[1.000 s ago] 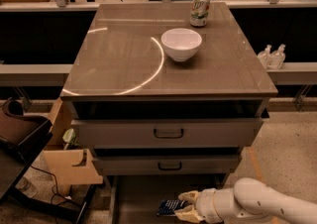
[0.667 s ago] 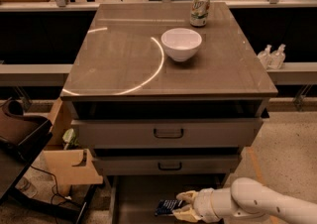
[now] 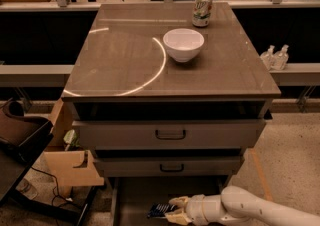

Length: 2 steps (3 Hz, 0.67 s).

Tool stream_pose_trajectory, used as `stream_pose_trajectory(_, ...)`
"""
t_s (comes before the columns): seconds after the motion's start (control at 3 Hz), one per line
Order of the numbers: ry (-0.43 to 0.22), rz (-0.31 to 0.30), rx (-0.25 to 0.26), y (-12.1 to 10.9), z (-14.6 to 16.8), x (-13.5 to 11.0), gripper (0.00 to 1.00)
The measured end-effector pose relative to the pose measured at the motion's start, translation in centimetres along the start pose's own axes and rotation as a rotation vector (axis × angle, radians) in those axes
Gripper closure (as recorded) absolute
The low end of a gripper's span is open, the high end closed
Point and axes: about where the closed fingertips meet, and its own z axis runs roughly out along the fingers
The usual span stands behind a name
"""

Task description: Place rxbar blueberry into bottom drawer

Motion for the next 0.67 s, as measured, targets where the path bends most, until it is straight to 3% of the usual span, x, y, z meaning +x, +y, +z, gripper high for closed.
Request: stream_pose_trajectory(0.67, -0.066, 0.068, -0.012, -2.0, 6.5, 3.5, 1.00)
